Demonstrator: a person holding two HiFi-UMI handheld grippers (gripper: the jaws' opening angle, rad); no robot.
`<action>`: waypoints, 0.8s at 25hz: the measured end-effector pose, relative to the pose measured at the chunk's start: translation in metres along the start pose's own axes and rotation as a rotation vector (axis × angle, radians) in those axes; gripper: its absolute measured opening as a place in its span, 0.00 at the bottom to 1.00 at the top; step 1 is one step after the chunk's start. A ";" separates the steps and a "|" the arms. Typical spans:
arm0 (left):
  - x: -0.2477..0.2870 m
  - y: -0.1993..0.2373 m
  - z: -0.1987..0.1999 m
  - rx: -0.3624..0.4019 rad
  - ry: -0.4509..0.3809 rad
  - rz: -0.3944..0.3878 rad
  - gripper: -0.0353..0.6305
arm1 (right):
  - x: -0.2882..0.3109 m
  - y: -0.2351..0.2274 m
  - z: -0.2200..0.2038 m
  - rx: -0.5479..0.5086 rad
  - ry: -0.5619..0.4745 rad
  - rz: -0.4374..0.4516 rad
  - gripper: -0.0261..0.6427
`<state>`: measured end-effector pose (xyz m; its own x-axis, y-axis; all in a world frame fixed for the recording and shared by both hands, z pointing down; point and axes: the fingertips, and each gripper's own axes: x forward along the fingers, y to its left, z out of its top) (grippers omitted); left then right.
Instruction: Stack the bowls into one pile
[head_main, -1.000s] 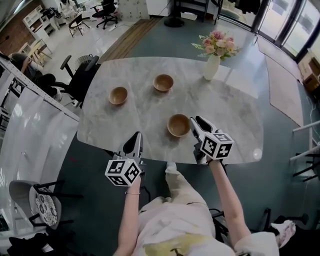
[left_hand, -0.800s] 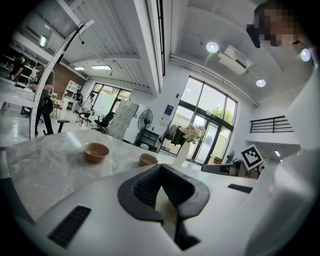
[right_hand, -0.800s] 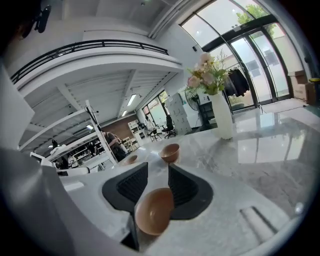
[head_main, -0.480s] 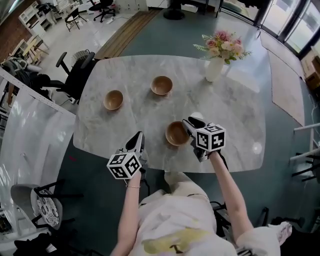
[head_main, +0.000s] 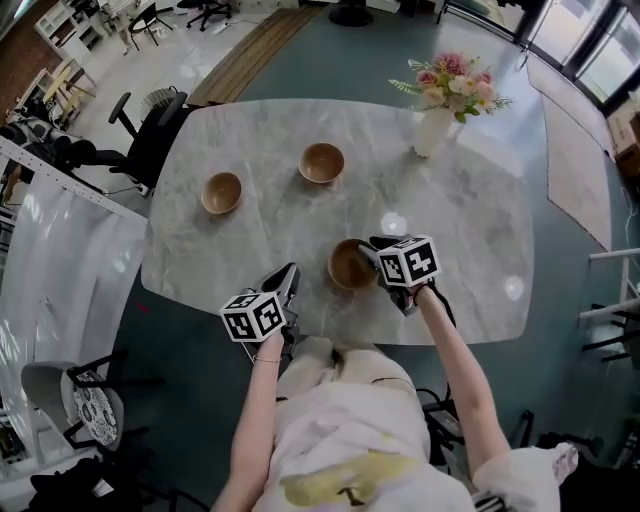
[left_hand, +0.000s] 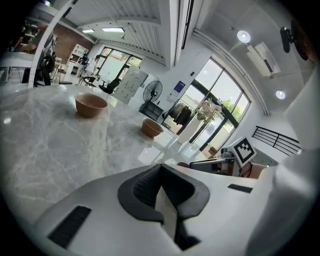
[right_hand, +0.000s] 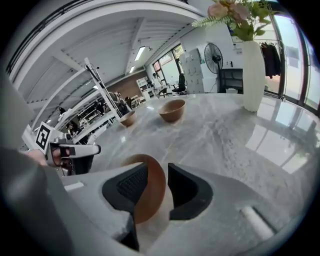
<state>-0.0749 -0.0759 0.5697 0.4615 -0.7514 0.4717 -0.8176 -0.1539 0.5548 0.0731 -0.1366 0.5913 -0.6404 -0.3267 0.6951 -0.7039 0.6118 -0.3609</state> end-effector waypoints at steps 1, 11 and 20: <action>0.001 0.001 -0.001 -0.003 0.005 0.002 0.05 | 0.003 0.001 -0.003 0.006 0.016 0.010 0.22; 0.008 -0.008 -0.022 -0.007 0.078 -0.028 0.05 | 0.013 -0.010 -0.027 0.023 0.130 -0.045 0.18; 0.006 -0.003 -0.029 -0.016 0.097 -0.016 0.05 | 0.014 -0.016 -0.026 0.005 0.131 -0.083 0.07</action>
<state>-0.0599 -0.0614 0.5904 0.5061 -0.6831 0.5266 -0.8048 -0.1545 0.5732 0.0834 -0.1321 0.6228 -0.5347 -0.2789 0.7977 -0.7546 0.5825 -0.3021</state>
